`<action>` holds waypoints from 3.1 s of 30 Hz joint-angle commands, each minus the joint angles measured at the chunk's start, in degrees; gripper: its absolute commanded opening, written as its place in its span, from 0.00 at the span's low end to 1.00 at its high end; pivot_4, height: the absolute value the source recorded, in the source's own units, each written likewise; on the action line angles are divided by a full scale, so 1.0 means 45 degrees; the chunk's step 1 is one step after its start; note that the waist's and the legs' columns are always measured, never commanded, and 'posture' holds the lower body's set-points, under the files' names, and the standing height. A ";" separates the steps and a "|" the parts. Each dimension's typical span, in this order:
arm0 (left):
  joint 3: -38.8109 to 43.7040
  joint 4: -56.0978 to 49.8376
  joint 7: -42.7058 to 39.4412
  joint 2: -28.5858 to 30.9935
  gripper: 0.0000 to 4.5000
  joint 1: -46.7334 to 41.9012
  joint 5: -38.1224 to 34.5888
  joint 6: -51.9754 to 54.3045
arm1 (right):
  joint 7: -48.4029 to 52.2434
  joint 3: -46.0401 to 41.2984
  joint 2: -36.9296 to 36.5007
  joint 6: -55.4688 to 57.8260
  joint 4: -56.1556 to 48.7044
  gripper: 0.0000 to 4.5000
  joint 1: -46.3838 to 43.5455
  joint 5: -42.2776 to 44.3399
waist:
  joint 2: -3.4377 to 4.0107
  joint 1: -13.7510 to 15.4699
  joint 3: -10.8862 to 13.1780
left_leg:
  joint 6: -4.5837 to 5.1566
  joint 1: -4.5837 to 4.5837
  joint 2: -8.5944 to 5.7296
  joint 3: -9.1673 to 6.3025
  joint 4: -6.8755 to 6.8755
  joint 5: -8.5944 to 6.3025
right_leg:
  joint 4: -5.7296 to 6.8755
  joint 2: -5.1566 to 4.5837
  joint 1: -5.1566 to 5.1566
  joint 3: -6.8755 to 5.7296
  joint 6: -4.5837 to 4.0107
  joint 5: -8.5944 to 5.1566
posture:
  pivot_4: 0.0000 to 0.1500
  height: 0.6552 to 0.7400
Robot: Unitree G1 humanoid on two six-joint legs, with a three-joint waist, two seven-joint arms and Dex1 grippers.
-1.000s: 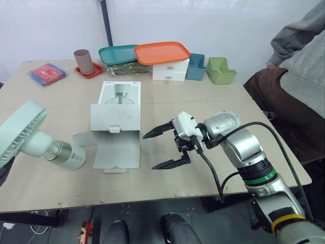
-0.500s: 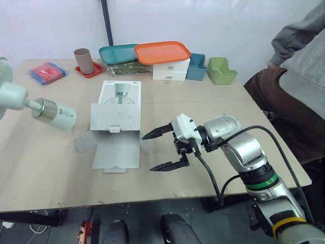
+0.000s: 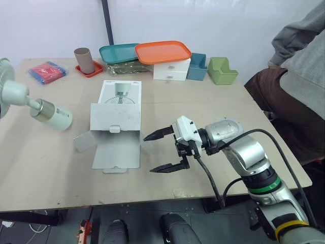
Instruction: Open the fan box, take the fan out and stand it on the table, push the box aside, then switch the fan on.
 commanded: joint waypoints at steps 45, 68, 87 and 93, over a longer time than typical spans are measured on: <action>-0.2508 -0.0246 -0.0249 -0.0793 0.48 -0.1822 0.1915 0.2802 | -0.1469 -0.0710 -0.0359 0.1048 -0.1830 1.00 0.0547 0.0597 | 0.0035 0.0225 -0.0009 | 0.0022 0.0114 -0.0022 0.0001 0.0032 0.0021 | 0.0006 -0.0005 0.0084 0.0033 -0.0033 0.0033 | 1.00 1.00; -0.3314 0.1940 0.0589 -0.3212 0.48 -0.4256 -0.0007 0.4254 | -0.2054 -0.0715 -0.0561 0.1490 -0.2314 1.00 0.0709 0.0723 | 0.0139 0.0368 -0.0054 | 0.0054 0.0237 -0.0104 -0.0061 0.0031 0.0045 | -0.0001 -0.0047 0.0236 0.0041 -0.0017 0.0058 | 1.00 1.00; -0.1498 0.0801 0.1002 -0.2546 0.99 -0.4132 -0.1033 0.4074 | -0.1923 -0.0608 -0.0526 0.1440 -0.2147 1.00 0.0485 0.0726 | -0.0030 0.0284 -0.0011 | -0.0053 0.0161 -0.0104 -0.0187 -0.0033 -0.0060 | -0.0029 0.0020 0.0175 0.0042 0.0021 -0.0059 | 1.00 1.00; 0.0162 -0.0524 0.0404 -0.1928 0.99 -0.3160 -0.2030 0.4503 | -0.1639 -0.0616 -0.0560 0.1031 -0.1763 1.00 0.0577 0.0609 | -0.0023 0.0279 -0.0004 | -0.0050 0.0161 -0.0105 -0.0193 -0.0036 -0.0096 | -0.0028 0.0017 0.0180 0.0038 0.0032 -0.0109 | 1.00 1.00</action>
